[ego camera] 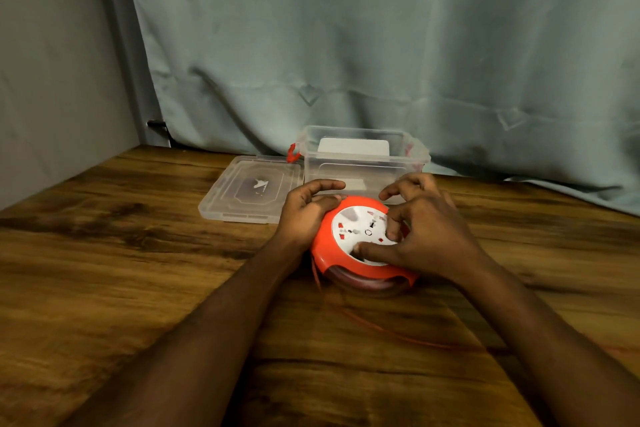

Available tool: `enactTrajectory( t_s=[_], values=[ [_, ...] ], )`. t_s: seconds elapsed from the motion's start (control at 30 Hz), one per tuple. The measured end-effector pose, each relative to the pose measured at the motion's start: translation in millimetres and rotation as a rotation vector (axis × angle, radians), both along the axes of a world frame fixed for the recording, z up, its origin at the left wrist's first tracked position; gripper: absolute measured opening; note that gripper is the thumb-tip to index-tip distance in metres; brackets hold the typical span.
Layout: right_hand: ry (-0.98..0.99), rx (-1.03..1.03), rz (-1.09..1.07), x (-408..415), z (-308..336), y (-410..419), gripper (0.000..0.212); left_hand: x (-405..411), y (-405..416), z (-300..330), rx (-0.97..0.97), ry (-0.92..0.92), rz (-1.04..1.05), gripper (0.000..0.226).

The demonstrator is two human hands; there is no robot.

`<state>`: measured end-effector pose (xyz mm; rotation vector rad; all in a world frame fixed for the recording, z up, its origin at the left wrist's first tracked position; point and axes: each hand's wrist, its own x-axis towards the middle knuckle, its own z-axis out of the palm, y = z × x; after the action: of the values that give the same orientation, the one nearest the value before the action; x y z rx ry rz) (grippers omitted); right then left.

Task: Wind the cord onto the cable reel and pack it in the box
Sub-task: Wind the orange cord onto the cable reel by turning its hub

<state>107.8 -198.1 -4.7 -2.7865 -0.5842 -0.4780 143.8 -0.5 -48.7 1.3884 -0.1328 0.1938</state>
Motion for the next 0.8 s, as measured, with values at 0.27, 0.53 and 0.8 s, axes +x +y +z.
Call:
enactTrajectory(
  t_s=[0.27, 0.53, 0.8],
  values=[
    [-0.084, 0.014, 0.133, 4.4, -4.1, -6.1, 0.045, -1.6, 0.9, 1.8, -0.006, 0.034, -0.035, 0.024],
    [0.136, -0.065, 0.224, 2.9, 7.3, -22.0, 0.063, -8.2, 0.3, 6.0, 0.054, 0.022, -0.147, 0.028],
    [0.198, -0.08, 0.188, 4.8, 5.4, -28.6, 0.064, -8.9, -0.2, 6.8, 0.05, 0.021, -0.167, 0.032]
  ],
)
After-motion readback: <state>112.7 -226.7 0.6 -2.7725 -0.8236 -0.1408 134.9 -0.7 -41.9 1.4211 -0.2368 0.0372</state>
